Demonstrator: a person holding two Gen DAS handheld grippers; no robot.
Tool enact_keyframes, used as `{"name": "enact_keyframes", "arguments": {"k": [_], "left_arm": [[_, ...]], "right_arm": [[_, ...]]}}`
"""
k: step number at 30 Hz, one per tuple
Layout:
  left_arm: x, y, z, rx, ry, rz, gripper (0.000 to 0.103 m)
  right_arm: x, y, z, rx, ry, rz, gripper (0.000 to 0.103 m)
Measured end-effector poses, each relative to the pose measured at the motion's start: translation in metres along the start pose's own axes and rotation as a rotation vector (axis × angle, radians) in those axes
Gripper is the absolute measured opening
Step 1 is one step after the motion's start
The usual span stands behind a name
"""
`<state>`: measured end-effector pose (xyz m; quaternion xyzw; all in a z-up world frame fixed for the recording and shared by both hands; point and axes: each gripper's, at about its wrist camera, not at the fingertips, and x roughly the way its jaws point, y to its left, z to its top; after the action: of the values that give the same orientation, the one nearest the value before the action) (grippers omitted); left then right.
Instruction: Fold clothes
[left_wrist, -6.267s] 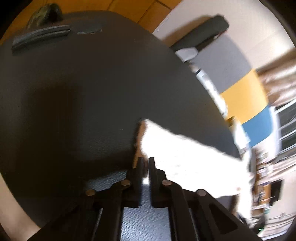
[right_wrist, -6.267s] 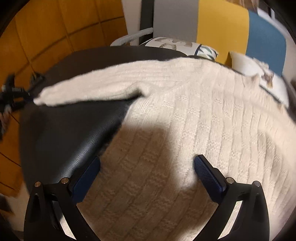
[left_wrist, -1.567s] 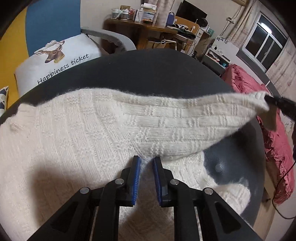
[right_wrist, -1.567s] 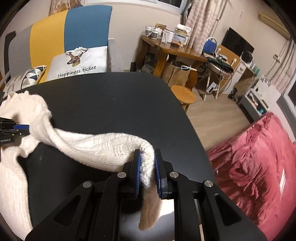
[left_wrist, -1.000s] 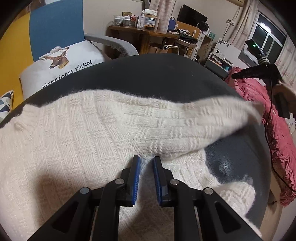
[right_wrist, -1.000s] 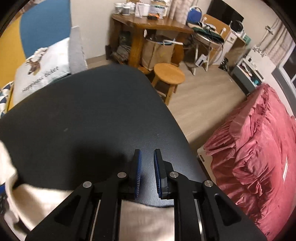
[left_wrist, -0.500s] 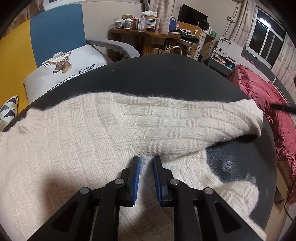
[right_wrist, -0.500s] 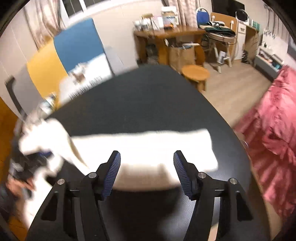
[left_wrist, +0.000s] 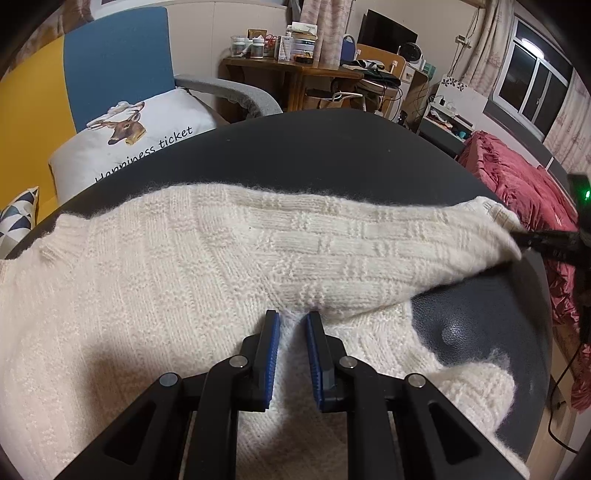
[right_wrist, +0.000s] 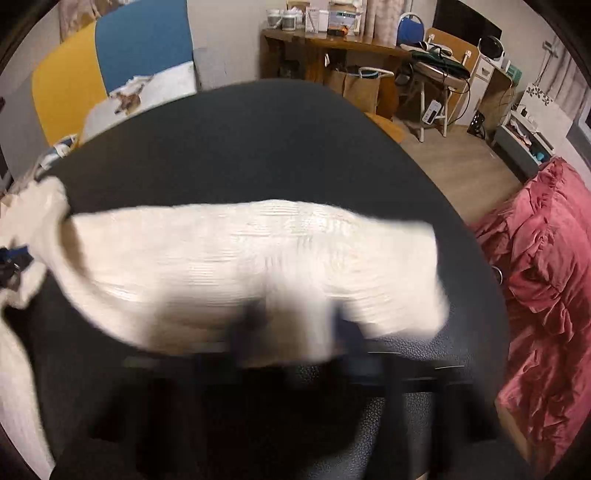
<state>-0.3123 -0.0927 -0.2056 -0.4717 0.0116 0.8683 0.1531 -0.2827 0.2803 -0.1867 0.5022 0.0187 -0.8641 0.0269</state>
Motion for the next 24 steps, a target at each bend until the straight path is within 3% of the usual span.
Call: {"name": "enact_keyframes", "arguments": {"k": [5,8,15,21,24], "left_arm": [[-0.004,0.002,0.009,-0.003,0.032,-0.023,0.016],[-0.013,0.011,0.015,-0.028,-0.006,-0.066,0.016],[-0.030,0.047,0.036,-0.065,-0.100,-0.048,0.015],[-0.012,0.063,0.060,0.053,-0.071,0.059,0.015],[-0.003,0.056,0.068,0.131,-0.040,0.018,0.015]], "right_arm": [[-0.023,0.008,0.028,-0.073,-0.057,-0.061,0.012],[-0.038,0.004,0.057,-0.067,-0.090,-0.068,0.012],[-0.019,0.003,0.112,-0.035,0.016,-0.015,0.012],[0.000,0.019,0.122,-0.096,0.080,-0.032,0.012],[0.011,0.024,0.120,-0.117,0.103,-0.041,0.012]]}}
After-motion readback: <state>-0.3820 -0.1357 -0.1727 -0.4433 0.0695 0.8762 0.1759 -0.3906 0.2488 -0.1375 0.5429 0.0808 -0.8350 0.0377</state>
